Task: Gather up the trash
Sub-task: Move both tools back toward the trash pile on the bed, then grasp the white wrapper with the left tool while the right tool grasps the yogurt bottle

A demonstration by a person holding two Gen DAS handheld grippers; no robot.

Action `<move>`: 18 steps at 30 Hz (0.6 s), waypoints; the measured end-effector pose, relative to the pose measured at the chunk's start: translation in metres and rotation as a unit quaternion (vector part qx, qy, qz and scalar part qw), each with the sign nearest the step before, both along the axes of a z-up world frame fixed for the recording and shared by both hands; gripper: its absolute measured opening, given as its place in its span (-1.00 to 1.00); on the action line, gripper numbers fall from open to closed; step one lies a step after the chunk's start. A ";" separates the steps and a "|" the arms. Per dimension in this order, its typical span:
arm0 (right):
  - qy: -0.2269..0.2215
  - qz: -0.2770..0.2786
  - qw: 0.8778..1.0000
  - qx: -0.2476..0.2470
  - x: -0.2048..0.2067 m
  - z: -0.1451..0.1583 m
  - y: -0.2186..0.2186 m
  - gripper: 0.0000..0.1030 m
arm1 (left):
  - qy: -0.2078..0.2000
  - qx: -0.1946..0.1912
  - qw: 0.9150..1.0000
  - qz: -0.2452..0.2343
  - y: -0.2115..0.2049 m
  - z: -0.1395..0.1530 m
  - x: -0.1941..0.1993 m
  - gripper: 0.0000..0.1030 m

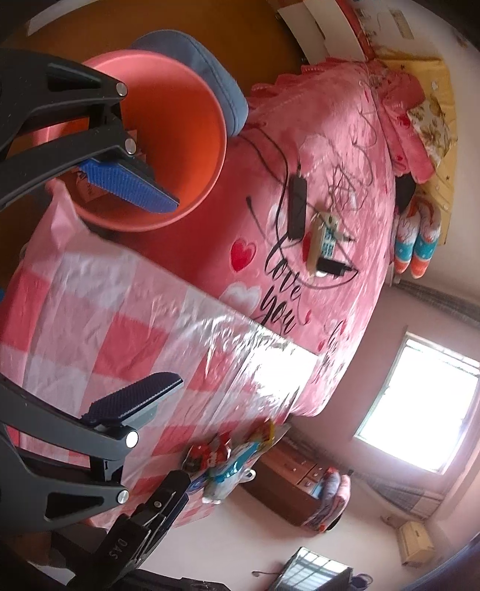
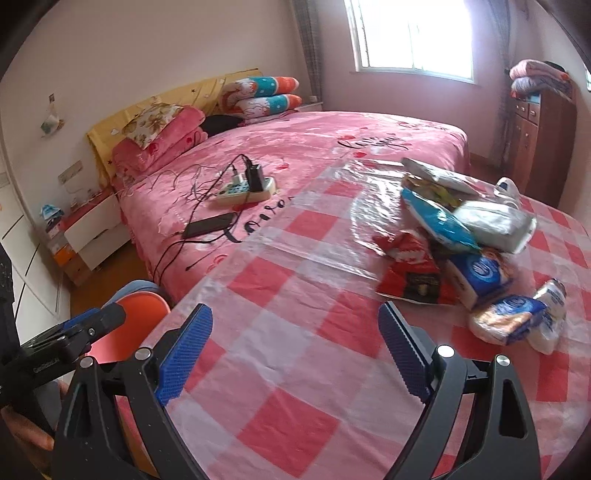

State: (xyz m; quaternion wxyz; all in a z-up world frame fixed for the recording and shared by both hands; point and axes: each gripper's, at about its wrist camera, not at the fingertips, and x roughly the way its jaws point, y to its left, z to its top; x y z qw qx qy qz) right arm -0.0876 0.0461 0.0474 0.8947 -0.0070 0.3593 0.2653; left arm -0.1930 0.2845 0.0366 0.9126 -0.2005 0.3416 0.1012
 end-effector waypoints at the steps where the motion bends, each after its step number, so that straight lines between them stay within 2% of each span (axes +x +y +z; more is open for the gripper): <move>1: 0.003 -0.002 1.000 0.001 0.002 -0.001 -0.004 0.75 | 0.002 0.000 1.000 -0.004 -0.003 0.001 0.003 0.72; 7: 0.038 -0.030 0.999 0.023 0.021 -0.006 -0.052 0.81 | 0.003 0.015 0.999 -0.047 -0.033 0.016 0.033 0.72; 13: 0.074 -0.075 0.993 0.061 0.064 0.004 -0.127 0.81 | 0.005 0.016 0.995 -0.100 -0.069 0.035 0.093 0.72; 15: 0.081 -0.089 0.990 0.074 0.083 0.010 -0.154 0.81 | -0.001 0.025 0.992 -0.126 -0.085 0.044 0.121 0.72; 18: 0.099 -0.112 0.983 0.103 0.121 0.019 -0.197 0.81 | 0.000 0.070 0.981 -0.182 -0.115 0.057 0.175 0.72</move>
